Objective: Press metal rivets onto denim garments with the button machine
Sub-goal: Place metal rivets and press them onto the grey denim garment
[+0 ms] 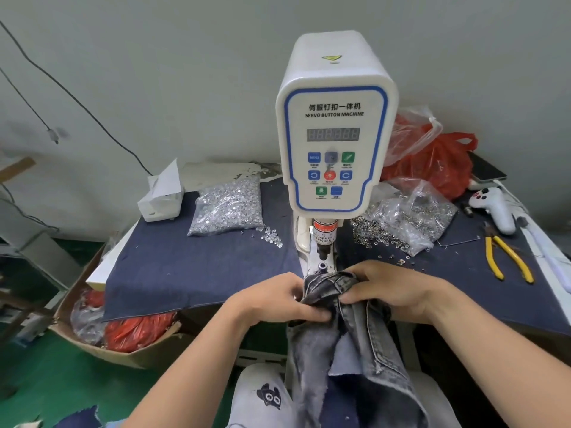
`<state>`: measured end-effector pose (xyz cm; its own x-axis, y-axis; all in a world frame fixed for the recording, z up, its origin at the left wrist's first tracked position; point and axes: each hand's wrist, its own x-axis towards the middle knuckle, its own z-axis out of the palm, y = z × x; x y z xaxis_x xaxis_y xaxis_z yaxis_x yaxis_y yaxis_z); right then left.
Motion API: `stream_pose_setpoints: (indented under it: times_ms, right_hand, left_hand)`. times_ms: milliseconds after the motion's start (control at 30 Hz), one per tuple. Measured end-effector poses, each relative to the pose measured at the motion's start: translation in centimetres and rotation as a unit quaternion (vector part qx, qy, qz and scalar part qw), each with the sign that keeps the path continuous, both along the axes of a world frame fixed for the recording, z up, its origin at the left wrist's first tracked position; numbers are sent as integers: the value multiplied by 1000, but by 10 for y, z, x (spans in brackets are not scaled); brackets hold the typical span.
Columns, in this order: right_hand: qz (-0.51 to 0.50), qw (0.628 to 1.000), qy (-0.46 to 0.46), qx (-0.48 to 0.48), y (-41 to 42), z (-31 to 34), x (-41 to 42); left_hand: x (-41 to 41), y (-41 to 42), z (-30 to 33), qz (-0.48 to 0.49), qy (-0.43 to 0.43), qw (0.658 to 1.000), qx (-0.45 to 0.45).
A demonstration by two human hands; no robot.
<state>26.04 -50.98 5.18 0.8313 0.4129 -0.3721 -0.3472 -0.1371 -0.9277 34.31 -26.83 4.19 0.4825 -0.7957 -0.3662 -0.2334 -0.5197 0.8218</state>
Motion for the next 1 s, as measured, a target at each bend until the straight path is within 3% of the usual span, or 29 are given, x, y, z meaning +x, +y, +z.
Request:
stream_pose_setpoints:
  times_ms: [67,167,300,433,500,600,667,767,900,1000]
  right_hand:
    - [14,1000,14,-4,1,-2,1]
    - [-2,995,-39,-96,-6,6,7]
    - [-21,982,-92,-163,-11,13,13]
    - [-13,957,-124,-263,-13,11,19]
    - [-129,931,-158,-302,-26,6,27]
    - [-273,776,-225,-522,-49,-7,41]
    - [-261,722,-201,-608,-50,-17,49]
    - [-232,705,-172,-648,-45,-30,54]
    - [-226,676,-211,-669,-46,-38,54]
    - [-219,677,-208,-671,-45,-37,56]
  left_hand:
    - [-1,-1,-4,20,78,995,-65]
    - [-2,5,-13,92,191,967,-141]
    - [3,5,-19,144,266,942,-148]
    - [7,2,-14,180,242,946,-119]
    - [11,4,-10,193,206,952,-117]
    - [17,6,-4,204,157,959,-118]
    - [19,5,-2,203,123,965,-114]
    - [23,3,-6,203,98,968,-110]
    - [23,3,-17,210,102,965,-124]
    - [23,3,-26,219,101,961,-134]
